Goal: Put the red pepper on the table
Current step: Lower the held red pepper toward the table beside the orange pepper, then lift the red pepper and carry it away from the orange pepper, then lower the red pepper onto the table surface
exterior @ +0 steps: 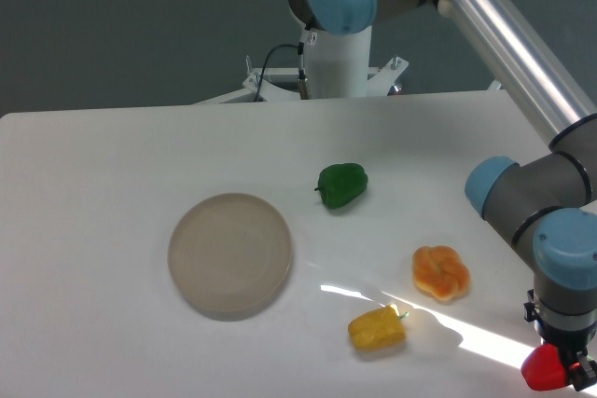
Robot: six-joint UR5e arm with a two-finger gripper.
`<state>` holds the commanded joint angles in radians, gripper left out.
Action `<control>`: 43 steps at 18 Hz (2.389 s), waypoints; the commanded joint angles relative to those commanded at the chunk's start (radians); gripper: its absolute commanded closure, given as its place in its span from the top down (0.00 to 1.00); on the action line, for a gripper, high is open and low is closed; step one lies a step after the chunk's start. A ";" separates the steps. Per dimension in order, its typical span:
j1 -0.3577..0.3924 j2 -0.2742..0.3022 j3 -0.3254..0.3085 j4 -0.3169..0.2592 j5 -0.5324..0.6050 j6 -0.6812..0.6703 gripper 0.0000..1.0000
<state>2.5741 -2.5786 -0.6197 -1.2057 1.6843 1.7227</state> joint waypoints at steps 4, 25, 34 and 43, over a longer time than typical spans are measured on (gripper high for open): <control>-0.015 0.017 -0.023 -0.002 0.000 -0.002 0.49; -0.025 0.492 -0.643 -0.066 -0.069 0.041 0.50; 0.115 0.492 -0.681 -0.064 -0.075 0.350 0.50; 0.135 0.474 -0.741 -0.066 -0.037 0.463 0.50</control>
<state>2.7090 -2.1046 -1.3606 -1.2717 1.6475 2.1859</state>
